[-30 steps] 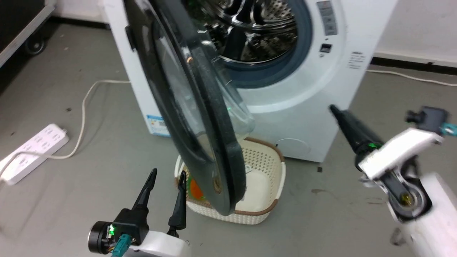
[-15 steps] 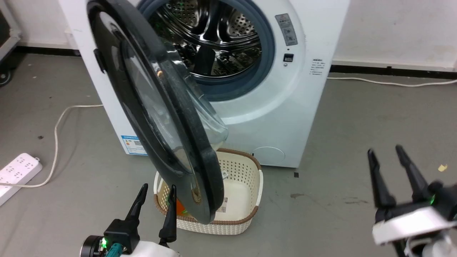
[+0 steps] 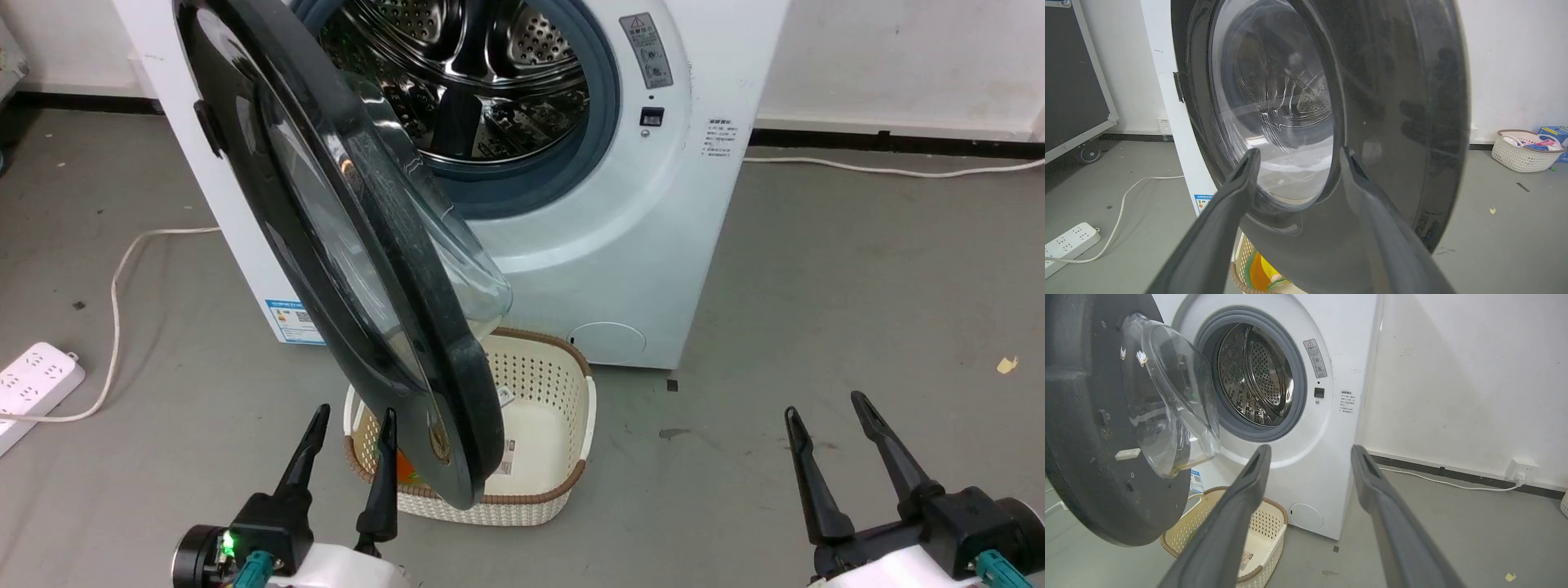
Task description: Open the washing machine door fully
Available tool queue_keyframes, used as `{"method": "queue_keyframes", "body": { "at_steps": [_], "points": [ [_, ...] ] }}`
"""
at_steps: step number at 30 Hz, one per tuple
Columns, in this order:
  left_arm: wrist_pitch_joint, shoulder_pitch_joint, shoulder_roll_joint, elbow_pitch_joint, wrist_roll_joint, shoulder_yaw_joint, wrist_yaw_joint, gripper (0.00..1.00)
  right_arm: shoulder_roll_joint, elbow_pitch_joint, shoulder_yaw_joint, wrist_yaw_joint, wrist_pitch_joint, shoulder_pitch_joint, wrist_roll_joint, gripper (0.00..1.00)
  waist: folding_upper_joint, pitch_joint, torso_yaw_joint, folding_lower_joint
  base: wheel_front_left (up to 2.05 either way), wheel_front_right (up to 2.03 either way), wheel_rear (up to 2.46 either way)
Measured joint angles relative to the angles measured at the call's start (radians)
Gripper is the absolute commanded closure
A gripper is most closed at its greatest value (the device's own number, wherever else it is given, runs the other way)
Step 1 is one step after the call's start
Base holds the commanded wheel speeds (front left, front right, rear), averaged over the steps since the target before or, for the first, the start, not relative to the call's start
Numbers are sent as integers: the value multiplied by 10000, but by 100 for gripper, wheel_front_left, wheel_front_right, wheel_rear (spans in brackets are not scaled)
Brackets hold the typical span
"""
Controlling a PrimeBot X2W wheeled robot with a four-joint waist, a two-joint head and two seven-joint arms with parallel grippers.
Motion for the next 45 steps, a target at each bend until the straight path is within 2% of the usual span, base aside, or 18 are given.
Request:
{"method": "queue_keyframes", "body": {
  "at_steps": [3, 4, 5, 6, 11, 19, 20, 21, 24, 29, 37, 45],
  "points": [
    [0, -34, -2, -104, 40, -15, 19, 0, 23, 15, -59, 0, -2, -2, 4, 0, 0, 21, -23, 0, 0, 0, 0],
    [0, -37, 0, -115, 96, -25, 19, 51, 27, 27, -82, 0, 0, -4, 6, 0, 0, 24, -32, 0, 0, 0, 0],
    [0, -37, -2, -115, 113, -42, 15, 92, 31, 40, -104, 0, 0, -7, 8, 0, 0, 29, -42, -1, 0, 0, 0],
    [0, -37, -2, -115, 148, -54, 12, 100, 35, 58, -119, 0, 0, -11, 21, 0, 0, 33, -52, 0, 0, 0, 0],
    [0, -68, -6, -512, 100, 82, 17, 100, 42, 92, -151, 0, -2, -33, 311, 0, 0, 48, -105, 0, 0, 0, 0],
    [-2, -856, -4, -3037, -213, 399, 472, 100, 52, 96, -173, 0, -2, -74, 468, 0, 0, 91, -145, -1, 0, 0, 0],
    [-2, -856, -4, -3037, -213, 399, 472, 100, 52, 96, -173, 0, -2, -74, 468, 0, 0, 91, -145, -1, 0, 0, 0],
    [-4, -1224, -2, -3591, -288, 249, 529, 100, 54, 98, -190, 0, 0, -78, 552, 0, 0, 92, -147, -1, 0, 0, 0],
    [-12, -1647, -2, -3894, -280, -270, 531, 100, 54, 119, -173, 0, -2, -81, 571, 0, 0, 77, -169, -1, 0, 0, 0],
    [105, -1726, -10, -3080, -573, -1358, 788, 100, 58, 221, -90, 0, -2, -102, 692, 0, 0, 45, -296, -1, 0, 0, 0],
    [884, -1714, -19, -1574, -1108, -3024, 686, 100, 59, 261, -100, 0, -2, -106, 838, 0, 0, 172, -388, -1, 0, 0, 0],
    [1103, -1732, -15, 545, -1383, -3310, 815, 100, 61, 278, -40, 0, -2, -172, 976, 0, 0, 408, -395, -1, 0, 0, 0]
  ]
}}
